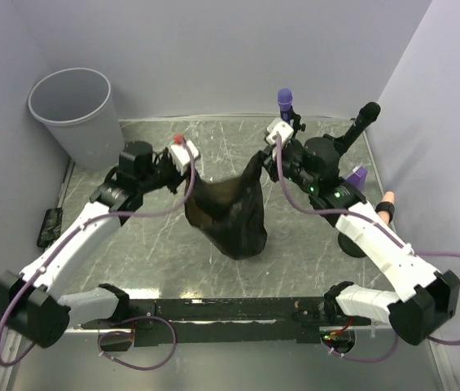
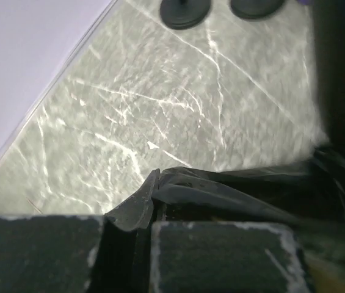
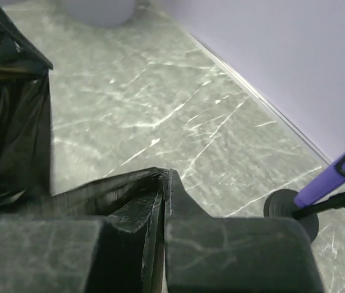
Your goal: Put the trash bags into the trash bin
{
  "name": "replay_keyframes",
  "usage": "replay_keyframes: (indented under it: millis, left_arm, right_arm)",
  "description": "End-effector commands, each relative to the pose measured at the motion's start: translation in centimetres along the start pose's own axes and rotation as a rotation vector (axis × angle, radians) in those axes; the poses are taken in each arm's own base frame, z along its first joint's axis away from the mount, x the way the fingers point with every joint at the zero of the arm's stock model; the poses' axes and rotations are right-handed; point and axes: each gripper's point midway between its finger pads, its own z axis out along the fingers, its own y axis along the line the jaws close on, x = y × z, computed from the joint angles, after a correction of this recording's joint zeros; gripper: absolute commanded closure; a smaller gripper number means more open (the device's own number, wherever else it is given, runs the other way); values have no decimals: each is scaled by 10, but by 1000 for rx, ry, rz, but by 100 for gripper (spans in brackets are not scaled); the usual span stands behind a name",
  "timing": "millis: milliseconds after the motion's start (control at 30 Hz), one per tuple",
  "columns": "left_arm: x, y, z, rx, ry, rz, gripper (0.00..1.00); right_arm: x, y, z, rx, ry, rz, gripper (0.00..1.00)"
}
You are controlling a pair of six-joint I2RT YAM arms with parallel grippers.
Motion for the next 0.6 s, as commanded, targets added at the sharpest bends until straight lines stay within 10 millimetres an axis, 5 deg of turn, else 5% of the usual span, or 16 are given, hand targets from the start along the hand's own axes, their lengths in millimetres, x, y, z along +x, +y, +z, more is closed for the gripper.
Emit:
replay_keyframes:
  millis: [0, 200, 300, 433, 567]
  left_arm:
    - [-17, 39, 9, -131, 45, -277, 99]
    - [-13, 136, 30, -311, 148, -446, 99]
    - [-33, 195, 26, -451, 124, -442, 100]
    - [-114, 249, 0, -600, -81, -340, 99]
    - [-243, 270, -71, -714, -490, -169, 99]
  right_arm:
    - [-11, -41, 25, 128, 10, 88, 100]
    - [-43, -133, 94, 290, 18, 43, 100]
    - [-80, -181, 113, 396, -43, -10, 100]
    - [-169, -218, 104, 510, -268, -95, 100]
    - [-297, -212, 39, 583, -658, -204, 100]
